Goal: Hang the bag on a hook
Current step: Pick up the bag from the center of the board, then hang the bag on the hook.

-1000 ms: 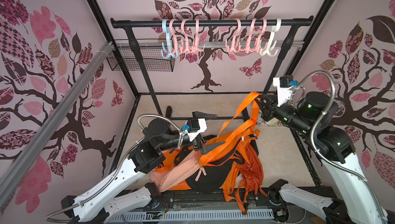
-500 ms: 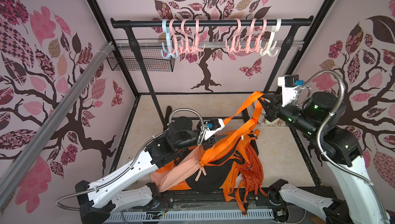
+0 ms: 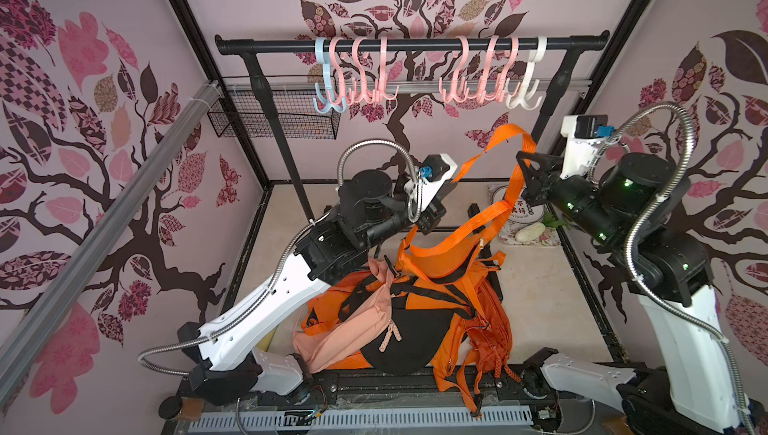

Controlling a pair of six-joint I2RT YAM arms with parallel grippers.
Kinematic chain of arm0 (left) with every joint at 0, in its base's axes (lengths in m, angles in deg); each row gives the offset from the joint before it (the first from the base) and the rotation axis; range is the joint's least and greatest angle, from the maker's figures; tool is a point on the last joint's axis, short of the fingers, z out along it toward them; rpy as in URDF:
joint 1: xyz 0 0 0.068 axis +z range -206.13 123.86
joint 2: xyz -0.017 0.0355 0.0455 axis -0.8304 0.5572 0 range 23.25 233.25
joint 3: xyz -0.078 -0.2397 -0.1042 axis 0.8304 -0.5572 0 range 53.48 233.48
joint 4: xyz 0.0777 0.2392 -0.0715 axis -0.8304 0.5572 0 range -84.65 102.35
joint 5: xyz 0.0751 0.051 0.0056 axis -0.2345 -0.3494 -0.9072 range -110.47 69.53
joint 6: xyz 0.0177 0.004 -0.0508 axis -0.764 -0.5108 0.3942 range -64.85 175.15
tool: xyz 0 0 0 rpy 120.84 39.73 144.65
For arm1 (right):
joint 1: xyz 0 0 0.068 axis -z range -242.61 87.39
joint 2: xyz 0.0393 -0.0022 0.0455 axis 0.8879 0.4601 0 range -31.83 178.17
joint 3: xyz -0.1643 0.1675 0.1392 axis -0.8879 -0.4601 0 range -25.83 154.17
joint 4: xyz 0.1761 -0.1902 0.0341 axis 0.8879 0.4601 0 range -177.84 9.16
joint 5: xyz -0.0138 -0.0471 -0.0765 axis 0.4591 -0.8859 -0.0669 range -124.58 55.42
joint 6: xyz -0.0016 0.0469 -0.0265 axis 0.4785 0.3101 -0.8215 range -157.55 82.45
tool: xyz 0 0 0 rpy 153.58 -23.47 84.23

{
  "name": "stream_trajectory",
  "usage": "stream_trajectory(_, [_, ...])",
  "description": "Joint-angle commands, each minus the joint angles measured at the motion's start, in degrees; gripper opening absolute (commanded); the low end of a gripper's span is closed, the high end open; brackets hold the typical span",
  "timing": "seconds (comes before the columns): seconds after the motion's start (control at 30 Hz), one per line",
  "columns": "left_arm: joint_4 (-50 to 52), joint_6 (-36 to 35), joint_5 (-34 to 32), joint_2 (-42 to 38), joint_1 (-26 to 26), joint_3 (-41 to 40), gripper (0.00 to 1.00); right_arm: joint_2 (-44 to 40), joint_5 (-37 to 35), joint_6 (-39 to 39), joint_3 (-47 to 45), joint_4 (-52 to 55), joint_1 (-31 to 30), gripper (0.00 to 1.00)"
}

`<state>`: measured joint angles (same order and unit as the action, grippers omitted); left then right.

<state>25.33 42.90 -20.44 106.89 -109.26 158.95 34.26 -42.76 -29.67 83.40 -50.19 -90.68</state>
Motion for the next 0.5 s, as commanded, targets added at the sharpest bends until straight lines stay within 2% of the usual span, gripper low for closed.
stream_trajectory(0.0, [6.0,4.4,-0.5,8.5,1.3,14.2,0.00,1.9,-8.8,0.4,5.8,-3.5,-0.2,0.00])
stream_trajectory(0.17, [15.6,7.2,0.6,25.0,1.3,39.3,0.00,8.1,-9.5,-1.5,14.9,-3.5,0.9,0.00])
stream_trajectory(0.23, [16.7,8.2,0.5,29.6,1.4,46.3,0.00,11.0,-7.8,-1.2,20.5,-1.6,2.1,0.00])
stream_trajectory(0.37, [13.7,11.6,1.9,32.4,1.6,47.0,0.00,15.4,-5.9,-1.0,26.8,0.3,4.8,0.00])
stream_trajectory(0.47, [13.0,13.5,2.9,35.2,1.5,49.2,0.00,16.2,-0.2,2.2,26.7,0.4,11.6,0.00])
